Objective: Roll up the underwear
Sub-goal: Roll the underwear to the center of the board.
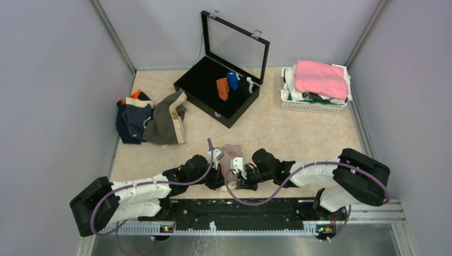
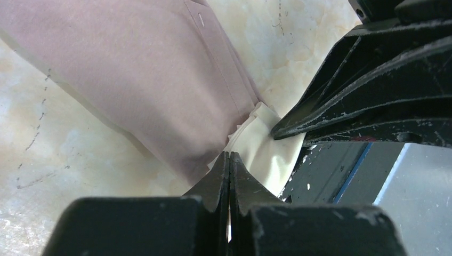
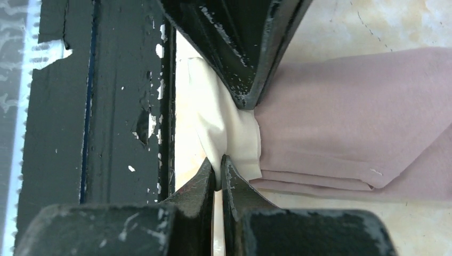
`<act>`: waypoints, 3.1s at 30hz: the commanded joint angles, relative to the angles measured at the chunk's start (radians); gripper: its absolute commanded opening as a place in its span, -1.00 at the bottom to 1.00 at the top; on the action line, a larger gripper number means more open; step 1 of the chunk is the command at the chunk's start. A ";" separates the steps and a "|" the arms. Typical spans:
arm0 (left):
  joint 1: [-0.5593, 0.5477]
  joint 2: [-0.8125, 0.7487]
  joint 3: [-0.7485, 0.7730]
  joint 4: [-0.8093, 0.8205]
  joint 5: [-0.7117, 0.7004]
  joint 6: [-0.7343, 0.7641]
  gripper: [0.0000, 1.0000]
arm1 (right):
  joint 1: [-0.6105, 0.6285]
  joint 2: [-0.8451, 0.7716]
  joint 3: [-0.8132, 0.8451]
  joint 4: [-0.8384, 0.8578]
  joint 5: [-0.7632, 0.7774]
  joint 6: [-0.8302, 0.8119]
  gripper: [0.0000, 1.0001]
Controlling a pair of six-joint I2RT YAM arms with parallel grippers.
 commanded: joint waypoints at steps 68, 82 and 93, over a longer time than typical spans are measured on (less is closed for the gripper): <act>0.001 0.061 0.081 -0.037 -0.270 -0.002 -1.00 | -0.328 0.357 0.283 -0.241 -0.212 0.738 -0.71; 0.001 0.169 0.104 -0.059 -0.325 -0.059 -1.00 | -0.329 0.272 0.275 -0.252 -0.181 0.736 -0.58; 0.001 -0.080 0.071 0.023 -0.234 0.033 -1.00 | -0.329 0.280 0.284 -0.246 -0.172 0.759 -1.00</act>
